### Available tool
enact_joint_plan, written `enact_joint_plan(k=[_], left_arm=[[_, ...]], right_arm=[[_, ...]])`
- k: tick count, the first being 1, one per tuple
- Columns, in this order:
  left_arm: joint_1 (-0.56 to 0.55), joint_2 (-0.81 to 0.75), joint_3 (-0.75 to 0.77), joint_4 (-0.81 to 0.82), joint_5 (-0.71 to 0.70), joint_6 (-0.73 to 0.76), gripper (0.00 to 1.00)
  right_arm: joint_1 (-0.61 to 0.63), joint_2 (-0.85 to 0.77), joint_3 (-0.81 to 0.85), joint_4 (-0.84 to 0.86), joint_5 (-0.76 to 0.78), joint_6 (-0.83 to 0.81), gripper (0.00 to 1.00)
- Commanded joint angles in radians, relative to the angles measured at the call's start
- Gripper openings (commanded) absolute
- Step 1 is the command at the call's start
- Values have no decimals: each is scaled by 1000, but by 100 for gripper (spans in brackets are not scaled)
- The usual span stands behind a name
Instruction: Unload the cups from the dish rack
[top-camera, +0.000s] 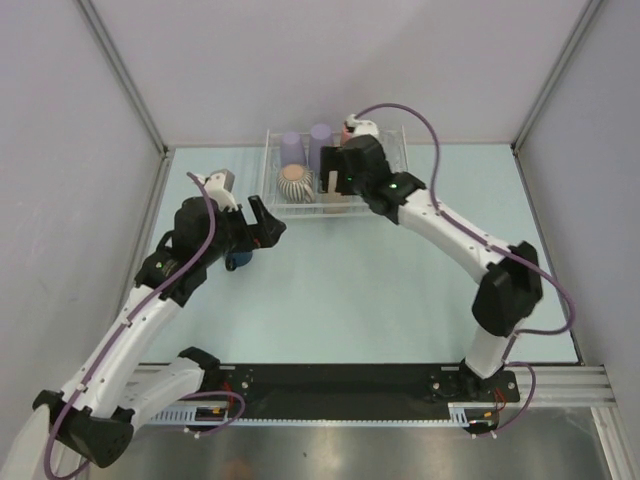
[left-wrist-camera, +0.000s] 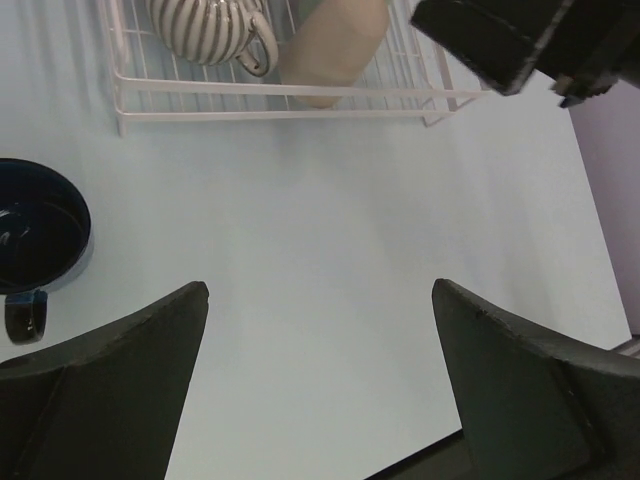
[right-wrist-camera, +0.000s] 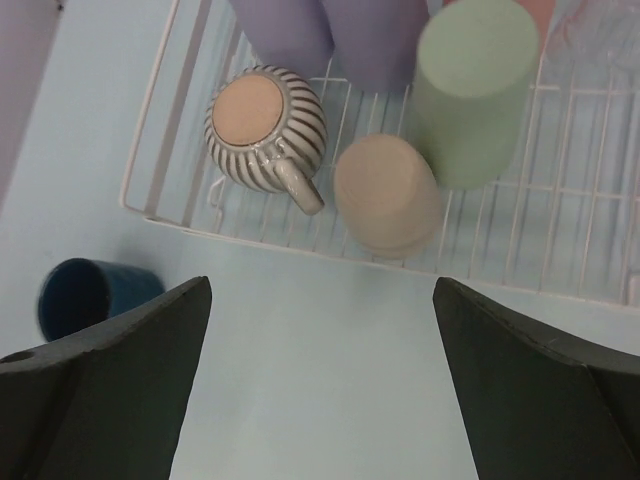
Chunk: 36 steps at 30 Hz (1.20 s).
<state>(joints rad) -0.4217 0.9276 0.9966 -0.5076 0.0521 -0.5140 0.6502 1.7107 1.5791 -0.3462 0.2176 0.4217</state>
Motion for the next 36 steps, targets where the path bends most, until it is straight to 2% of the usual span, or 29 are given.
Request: enact_joint_plan(k=[1,2,6,9,14,36], left_arm=[[-49,-75,4,-74,-151,32,100],[-52,-79,4,-84,-165,40,100],[-75,-99,-4,-109,-208,49,100],[-88,-105,-13,-114,-227,55,100],[-106,-96,-16,-114,-228,60,100],[-130,-36,-18,-89,-218,66,100]], right_arm=[[71,154,223,-154,311,-179,100],[72,183,301,-195,331,-182,100],[86,322,424,-281,460,-205,100],[86,343,450,-301,488,-201,100],[77,408,512,-355,457,-178,100],[39,517,596,-306,276,-130,99]])
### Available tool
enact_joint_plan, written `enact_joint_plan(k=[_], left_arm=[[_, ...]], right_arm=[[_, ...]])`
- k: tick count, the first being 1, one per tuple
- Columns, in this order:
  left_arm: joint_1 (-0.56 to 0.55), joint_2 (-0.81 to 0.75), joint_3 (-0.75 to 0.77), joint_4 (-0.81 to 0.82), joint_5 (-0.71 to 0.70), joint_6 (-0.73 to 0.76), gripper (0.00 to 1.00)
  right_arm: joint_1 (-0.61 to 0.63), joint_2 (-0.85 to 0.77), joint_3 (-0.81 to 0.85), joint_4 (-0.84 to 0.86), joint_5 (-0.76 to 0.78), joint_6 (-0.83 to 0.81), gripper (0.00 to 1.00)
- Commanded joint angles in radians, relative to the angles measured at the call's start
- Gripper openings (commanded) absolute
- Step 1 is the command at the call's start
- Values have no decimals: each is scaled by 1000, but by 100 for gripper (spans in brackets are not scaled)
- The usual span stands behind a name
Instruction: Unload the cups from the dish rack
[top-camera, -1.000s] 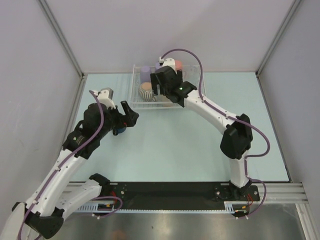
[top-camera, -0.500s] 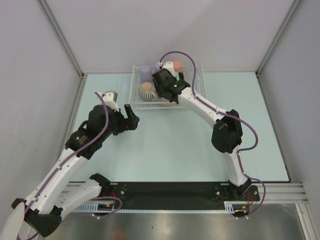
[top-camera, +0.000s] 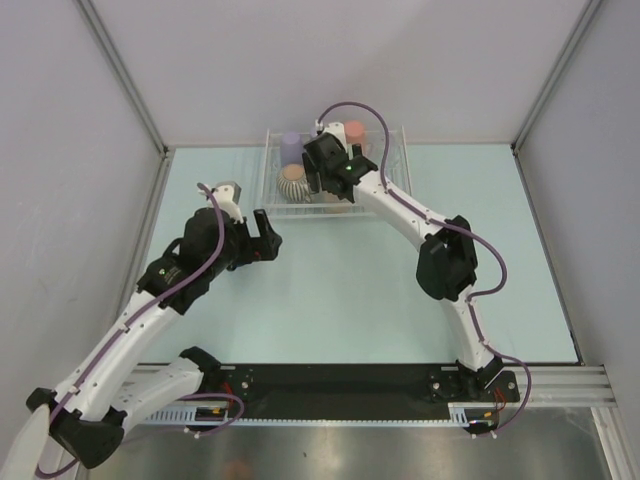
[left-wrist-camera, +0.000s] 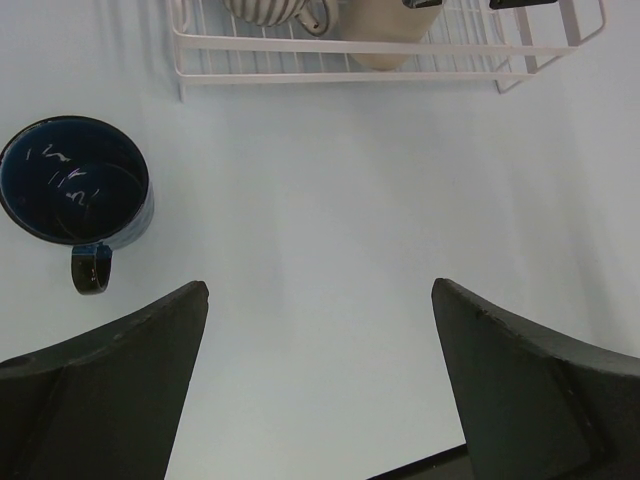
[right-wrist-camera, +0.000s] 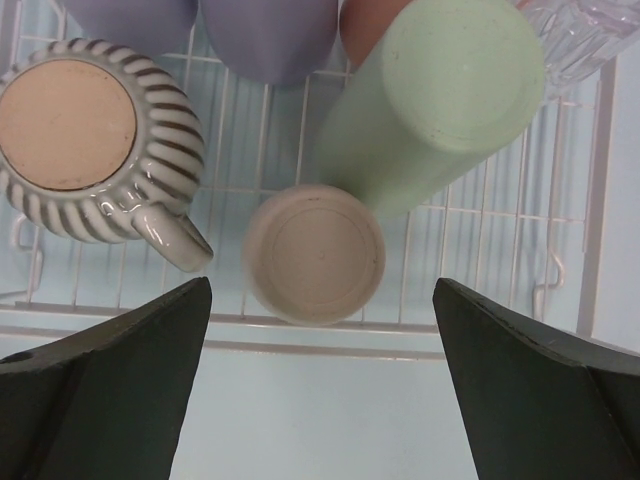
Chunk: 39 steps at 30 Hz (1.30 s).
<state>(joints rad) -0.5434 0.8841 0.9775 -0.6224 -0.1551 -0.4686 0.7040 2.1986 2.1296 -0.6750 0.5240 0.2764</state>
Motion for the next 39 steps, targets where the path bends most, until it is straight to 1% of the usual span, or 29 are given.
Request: enact_joint_plan(k=[1,8,11,14,15,19,23,24,25,29,32,33,34,39], left_arm=[[-7,9,1,27,-9,21,100],[-9,27,0,38,-17,19,100],[-7,36,3,39,-15,16,100],[-9,42,7,41,-14,15,100],[-9,45,9,41,-15,15,100],[-9,52,12,41,-17,15,100],[-9,52,10,41,-17,13,100],[-7,52,9,44,-17,13,100],[-7,50,7,43,-17,13,100],[-9,44,1,43,-12,12,100],[-9,36,-6,41,-11,12,100],[-7,33,-8,41,-9,8,100],[-7,32,-10,43,-9,8,100],[-9,23,-17,41,-6,7,100]], right_arm=[[-21,30,46,26,-35,14,99],[-38,52,39,63,-47,-3,98],[-40,56,36,87,-51,-11,96],[-44,62,39,98,-64,-8,91],[-46,61,38,101,-64,-5,86],[-44,55,16,114,-78,-2,76],[-41,50,-5,115,-79,3,72],[-41,46,-16,118,-79,4,67],[-40,44,-20,117,-79,7,64],[-41,33,-42,120,-81,12,57],[-41,29,-54,121,-85,18,38],[-41,27,-56,120,-87,18,12],[-41,27,-54,117,-88,18,0],[-28,10,-60,117,-71,4,0]])
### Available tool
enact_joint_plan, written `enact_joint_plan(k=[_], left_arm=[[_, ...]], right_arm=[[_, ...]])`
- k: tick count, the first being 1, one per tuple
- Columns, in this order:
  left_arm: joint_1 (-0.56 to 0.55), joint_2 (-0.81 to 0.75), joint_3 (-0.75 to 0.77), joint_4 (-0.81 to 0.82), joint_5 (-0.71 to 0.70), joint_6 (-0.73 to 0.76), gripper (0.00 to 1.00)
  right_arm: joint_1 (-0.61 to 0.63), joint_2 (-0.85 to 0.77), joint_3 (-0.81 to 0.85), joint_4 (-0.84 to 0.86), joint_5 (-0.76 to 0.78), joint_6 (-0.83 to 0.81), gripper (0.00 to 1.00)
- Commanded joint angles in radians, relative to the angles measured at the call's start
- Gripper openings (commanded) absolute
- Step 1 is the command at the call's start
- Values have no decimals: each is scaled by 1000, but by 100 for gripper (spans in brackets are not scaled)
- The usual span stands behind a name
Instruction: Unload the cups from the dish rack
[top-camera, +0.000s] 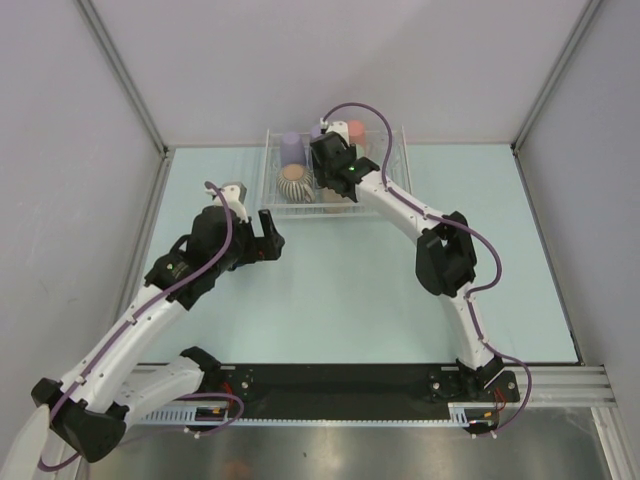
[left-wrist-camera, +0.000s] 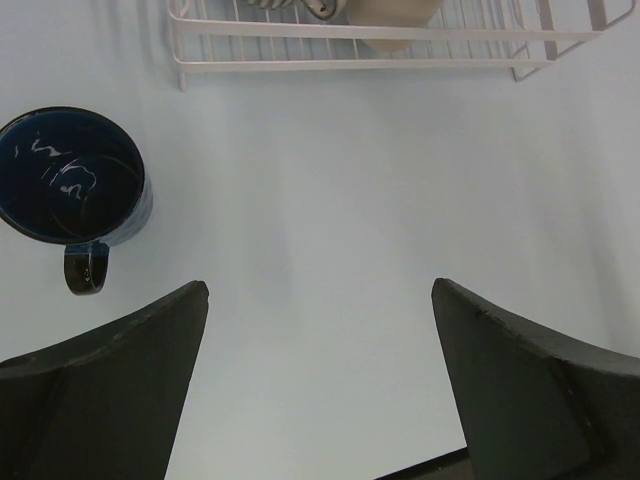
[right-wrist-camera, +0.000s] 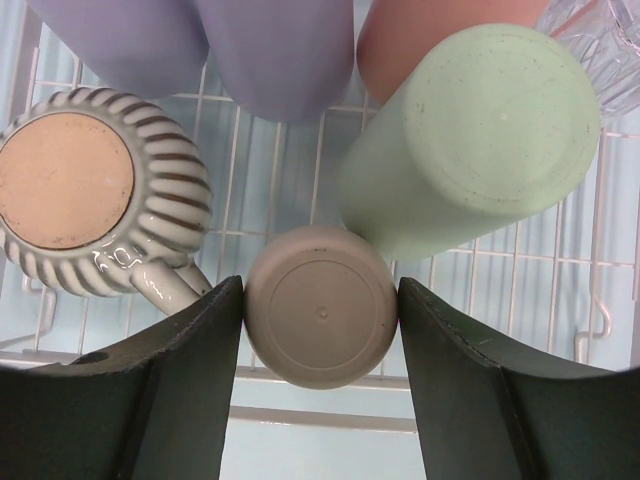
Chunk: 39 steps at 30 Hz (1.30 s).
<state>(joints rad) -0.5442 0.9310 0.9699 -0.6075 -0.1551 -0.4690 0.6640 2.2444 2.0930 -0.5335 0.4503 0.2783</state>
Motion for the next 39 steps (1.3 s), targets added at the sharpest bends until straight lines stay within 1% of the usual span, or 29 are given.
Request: enact_joint_plan(k=[1,5,13,20,23,25,26,27,28,29,30,31,32,33,34,35,36,37,38,39], left_arm=[[-8,-27,-10,26,-6,7,100],[-8,-29,-11,28,-9,6,100],[-8,-20,-13,35,-23,3,99],[-7,-1,-2,63,-14,-10,100],[-8,15,9,80,-1,-22,100],[-8,22,13,103,15,-29,100],[-8,23,13,112,22,-39,100],[-7,22,13,123,28,-43,100],[-7,22,13,144,41,-51,100],[-7,19,10,156,51,-65,100],[-5,17,9,169,58,-72,100],[-7,12,7,199,80,-79,100],[-5,6,0,215,89,-95,100],[-3,3,-2,228,97,-103,100],[-3,0,-5,257,115,-111,100],[1,-3,-10,271,124,-126,100],[3,0,-11,296,134,-134,100],[7,2,-14,307,147,-143,100],[10,5,-19,317,170,-163,100],[13,8,-23,351,183,-175,100]], right_arm=[[16,-40,-24,-23,17,-2,0],[34,-69,-8,-25,48,-31,0],[48,-104,154,-109,119,-70,0],[39,-175,183,-151,120,-70,0],[31,-224,161,-161,97,-50,0],[-1,-265,125,-161,22,10,0],[-18,-314,67,-140,-19,44,0],[-55,-353,12,-114,-116,94,0],[-76,-389,-45,-74,-169,123,0],[-96,-428,-104,25,-229,149,0],[-116,-515,-248,88,-357,177,0],[-160,-547,-305,145,-414,240,0],[-182,-584,-367,247,-480,268,0],[-205,-632,-455,292,-586,301,0],[-239,-655,-502,331,-632,347,0],[-256,-675,-540,413,-677,375,0],[-270,-712,-572,447,-743,396,0],[-297,-726,-643,524,-777,444,0],[-311,-739,-672,571,-844,469,0],[-320,-753,-704,608,-873,493,0]])
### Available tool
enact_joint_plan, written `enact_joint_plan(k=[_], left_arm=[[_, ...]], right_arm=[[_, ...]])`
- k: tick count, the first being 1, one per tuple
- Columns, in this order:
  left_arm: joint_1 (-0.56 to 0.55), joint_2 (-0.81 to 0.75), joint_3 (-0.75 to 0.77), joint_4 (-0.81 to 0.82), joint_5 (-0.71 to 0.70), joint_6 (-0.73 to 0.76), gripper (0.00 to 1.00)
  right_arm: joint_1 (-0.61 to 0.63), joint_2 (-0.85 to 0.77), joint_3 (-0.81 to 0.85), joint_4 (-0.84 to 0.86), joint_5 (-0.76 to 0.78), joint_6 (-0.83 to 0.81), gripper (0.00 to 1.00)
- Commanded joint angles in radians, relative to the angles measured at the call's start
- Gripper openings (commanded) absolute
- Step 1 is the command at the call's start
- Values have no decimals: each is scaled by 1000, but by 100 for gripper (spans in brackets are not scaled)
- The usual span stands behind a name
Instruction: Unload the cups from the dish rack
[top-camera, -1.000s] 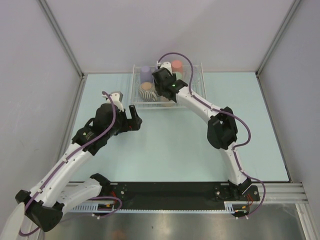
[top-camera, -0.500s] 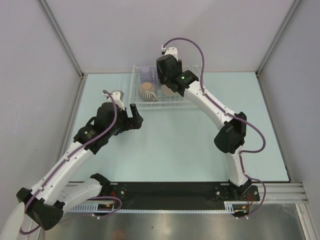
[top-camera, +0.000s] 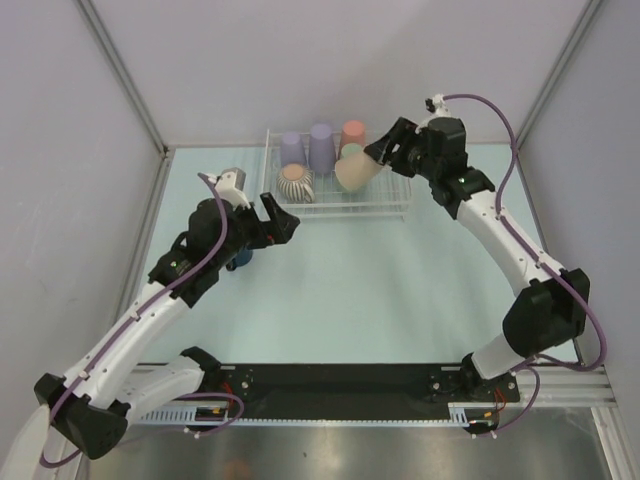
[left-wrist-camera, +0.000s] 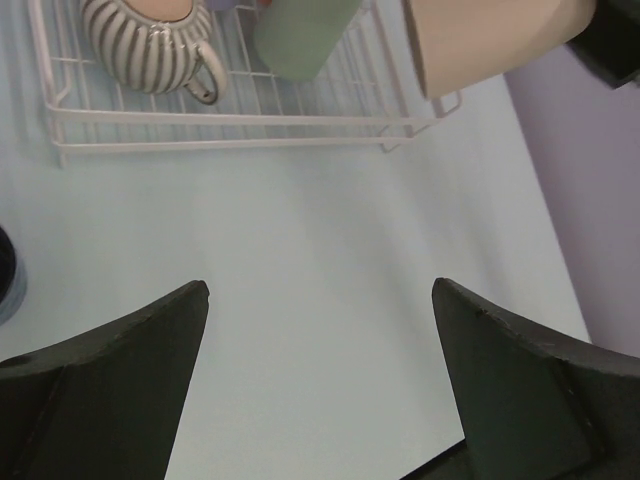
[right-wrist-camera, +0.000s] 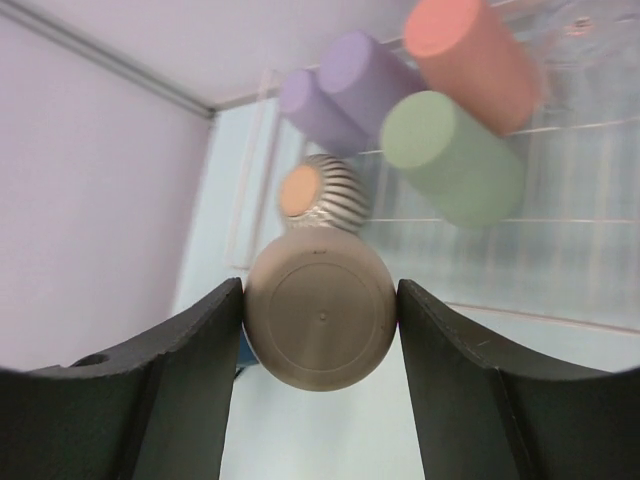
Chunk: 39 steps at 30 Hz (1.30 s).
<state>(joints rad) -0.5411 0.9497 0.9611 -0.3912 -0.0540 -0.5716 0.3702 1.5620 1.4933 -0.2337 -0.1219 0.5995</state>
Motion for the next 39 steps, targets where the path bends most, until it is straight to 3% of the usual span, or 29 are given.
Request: enact_joint_plan(k=[1,5,9,13,17,27,39], left_arm=[[23,-9,-28,153,95,-85,100],[62,1,-79,274,224,-195,100],[105,20,-146,492,350,-318,100],[153,38,-232,687,431,-486,100],[158,64,-274,882,444,-583,99],[158,106,-154,881,441,-565,99],[125,90,-216,876,442,-559,98]], right_arm=[[-52,-92,-166,400,-335,207,0],[-97,-132,-333,687,-493,452,0],[-125,-146,-476,1052,-547,667,0],[-129,-149,-541,1209,-559,793,0],[-128,-174,-590,1238,-565,815,0],[-120,-247,-740,1261,-567,804,0],[-80,-217,-901,1390,-519,810,0]])
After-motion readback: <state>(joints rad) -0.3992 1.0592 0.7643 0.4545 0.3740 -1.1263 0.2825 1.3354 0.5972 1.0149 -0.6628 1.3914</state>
